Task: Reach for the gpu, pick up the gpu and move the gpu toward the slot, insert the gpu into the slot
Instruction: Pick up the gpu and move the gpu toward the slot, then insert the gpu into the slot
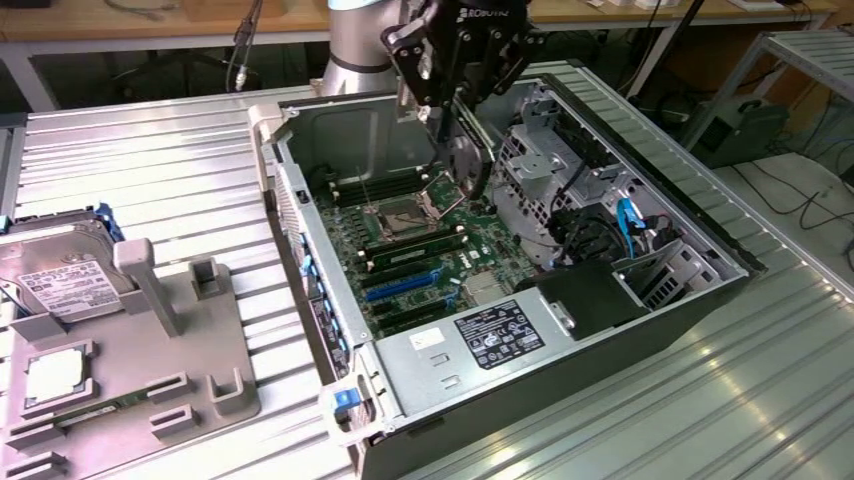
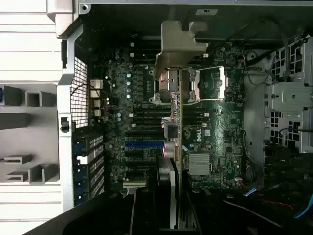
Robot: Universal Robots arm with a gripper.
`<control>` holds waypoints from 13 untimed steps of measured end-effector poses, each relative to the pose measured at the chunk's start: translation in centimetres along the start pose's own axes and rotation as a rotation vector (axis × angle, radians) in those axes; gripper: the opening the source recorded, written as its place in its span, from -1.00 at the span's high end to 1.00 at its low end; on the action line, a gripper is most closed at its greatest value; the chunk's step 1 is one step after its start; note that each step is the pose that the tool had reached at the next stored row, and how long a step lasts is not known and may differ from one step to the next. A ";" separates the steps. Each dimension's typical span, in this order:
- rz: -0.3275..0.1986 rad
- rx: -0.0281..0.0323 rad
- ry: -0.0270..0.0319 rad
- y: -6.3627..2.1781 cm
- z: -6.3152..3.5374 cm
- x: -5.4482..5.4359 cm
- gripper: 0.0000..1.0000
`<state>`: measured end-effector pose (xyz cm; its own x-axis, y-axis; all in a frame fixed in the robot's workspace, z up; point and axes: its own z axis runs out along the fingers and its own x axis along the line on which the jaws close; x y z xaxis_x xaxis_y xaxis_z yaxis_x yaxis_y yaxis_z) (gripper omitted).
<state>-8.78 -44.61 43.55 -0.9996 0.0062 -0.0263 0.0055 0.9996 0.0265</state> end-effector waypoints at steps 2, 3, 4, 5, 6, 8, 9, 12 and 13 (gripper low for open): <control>0.007 0.0001 -0.0002 0.01 0.29 -2.7 0.44; 0.008 0.0002 -0.0002 0.01 0.35 -3.3 0.44; 0.011 0.0003 -0.0003 0.02 0.51 -4.8 0.44; 0.012 0.0003 -0.0003 0.01 0.53 -5.1 0.44; 0.012 0.0003 -0.0003 0.01 0.53 -5.1 0.44; 0.012 0.0003 -0.0003 0.02 0.53 -5.1 0.44; 0.012 0.0004 -0.0003 0.02 0.53 -5.1 0.44; 0.012 0.0003 -0.0004 0.02 0.53 -5.1 0.44; 0.012 0.0003 -0.0003 0.02 0.53 -5.1 0.44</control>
<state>-3.67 -44.60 43.16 -0.9995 0.0180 -0.0263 0.0173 0.9995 0.0265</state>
